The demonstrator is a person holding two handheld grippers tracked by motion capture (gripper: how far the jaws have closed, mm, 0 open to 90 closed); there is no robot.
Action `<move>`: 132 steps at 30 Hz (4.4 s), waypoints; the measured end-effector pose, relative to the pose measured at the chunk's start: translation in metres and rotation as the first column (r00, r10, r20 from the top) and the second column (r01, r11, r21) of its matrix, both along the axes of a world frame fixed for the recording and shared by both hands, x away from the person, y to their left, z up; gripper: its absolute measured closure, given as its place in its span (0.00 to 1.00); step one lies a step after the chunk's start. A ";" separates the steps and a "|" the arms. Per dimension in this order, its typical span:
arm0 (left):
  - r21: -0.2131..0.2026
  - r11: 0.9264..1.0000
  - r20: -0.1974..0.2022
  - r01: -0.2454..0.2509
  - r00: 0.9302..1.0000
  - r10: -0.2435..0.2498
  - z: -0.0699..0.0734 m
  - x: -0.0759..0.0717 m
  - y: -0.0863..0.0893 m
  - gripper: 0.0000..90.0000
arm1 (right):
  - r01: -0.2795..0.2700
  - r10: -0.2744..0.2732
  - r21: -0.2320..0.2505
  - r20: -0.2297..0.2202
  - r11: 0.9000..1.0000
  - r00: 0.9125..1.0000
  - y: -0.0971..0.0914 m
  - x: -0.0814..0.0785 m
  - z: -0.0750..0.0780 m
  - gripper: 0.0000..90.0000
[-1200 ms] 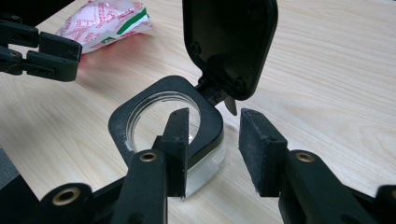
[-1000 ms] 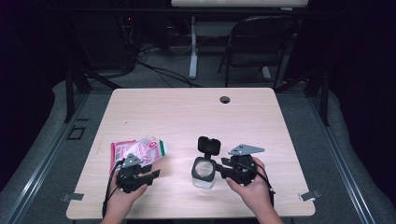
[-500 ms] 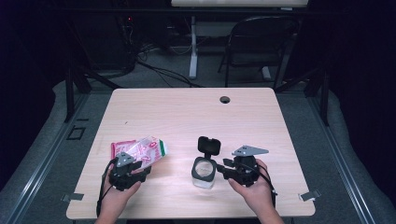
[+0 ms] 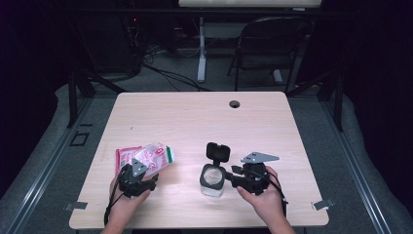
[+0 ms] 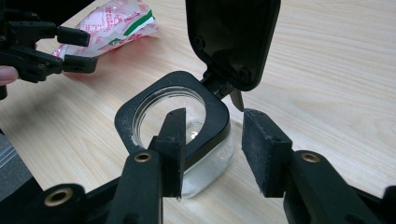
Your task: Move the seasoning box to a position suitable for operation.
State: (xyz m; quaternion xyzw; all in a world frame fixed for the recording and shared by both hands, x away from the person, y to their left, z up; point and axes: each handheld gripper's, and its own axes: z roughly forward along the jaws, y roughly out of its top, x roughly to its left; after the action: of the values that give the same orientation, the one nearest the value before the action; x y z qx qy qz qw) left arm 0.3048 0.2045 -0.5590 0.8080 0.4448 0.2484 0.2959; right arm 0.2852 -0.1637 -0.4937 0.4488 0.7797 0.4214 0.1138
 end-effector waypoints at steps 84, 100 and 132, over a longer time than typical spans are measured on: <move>-0.058 0.996 -0.128 -0.074 0.990 0.066 0.010 0.028 0.046 1.00 | -0.019 0.018 -0.011 -0.084 1.000 0.996 -0.004 0.006 -0.006 0.65; -0.060 0.996 -0.092 -0.062 0.994 0.056 0.029 0.025 0.053 1.00 | 0.006 -0.006 0.003 -0.056 1.000 0.998 -0.009 0.006 -0.004 0.65; -0.029 0.998 0.105 0.051 0.993 -0.047 0.107 0.000 0.037 1.00 | 0.007 -0.006 0.021 -0.039 1.000 0.999 -0.009 0.005 -0.004 0.65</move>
State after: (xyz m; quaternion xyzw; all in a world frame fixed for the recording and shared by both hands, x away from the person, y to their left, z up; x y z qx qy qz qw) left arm 0.3053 0.2415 -0.4525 0.7998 0.4126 0.2759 0.3375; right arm 0.2899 -0.1722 -0.4975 0.4607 0.7757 0.4206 0.0953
